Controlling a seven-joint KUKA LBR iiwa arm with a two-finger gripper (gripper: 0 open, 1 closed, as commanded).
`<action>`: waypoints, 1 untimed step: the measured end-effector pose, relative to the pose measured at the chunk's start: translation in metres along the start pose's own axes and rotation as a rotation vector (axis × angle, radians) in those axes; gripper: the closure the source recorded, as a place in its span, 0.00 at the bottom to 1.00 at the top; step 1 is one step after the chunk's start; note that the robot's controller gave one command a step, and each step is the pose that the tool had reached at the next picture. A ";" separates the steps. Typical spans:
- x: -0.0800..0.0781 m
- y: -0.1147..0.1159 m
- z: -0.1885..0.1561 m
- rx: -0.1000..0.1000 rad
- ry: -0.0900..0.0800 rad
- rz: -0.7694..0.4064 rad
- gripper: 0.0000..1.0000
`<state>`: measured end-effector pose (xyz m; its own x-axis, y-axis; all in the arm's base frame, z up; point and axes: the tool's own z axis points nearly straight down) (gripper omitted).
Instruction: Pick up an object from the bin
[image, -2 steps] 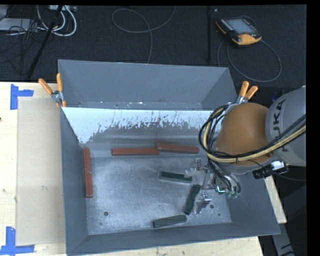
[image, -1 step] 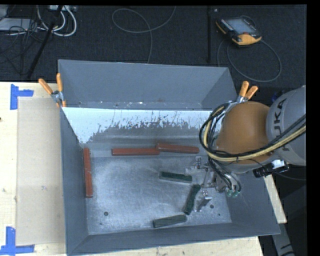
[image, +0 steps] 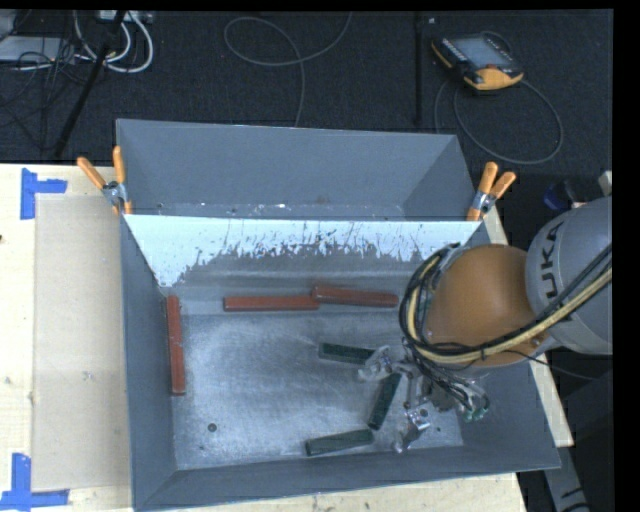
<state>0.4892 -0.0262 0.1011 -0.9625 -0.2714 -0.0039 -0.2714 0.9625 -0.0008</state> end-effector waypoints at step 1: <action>0.009 0.005 0.000 -0.004 0.006 -0.148 0.00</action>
Offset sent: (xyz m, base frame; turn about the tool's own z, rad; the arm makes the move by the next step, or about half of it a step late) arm 0.0150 -0.0214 -0.0003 -0.3713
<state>0.4794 -0.0240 0.1011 -0.9120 -0.4101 0.0021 -0.4101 0.9120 0.0029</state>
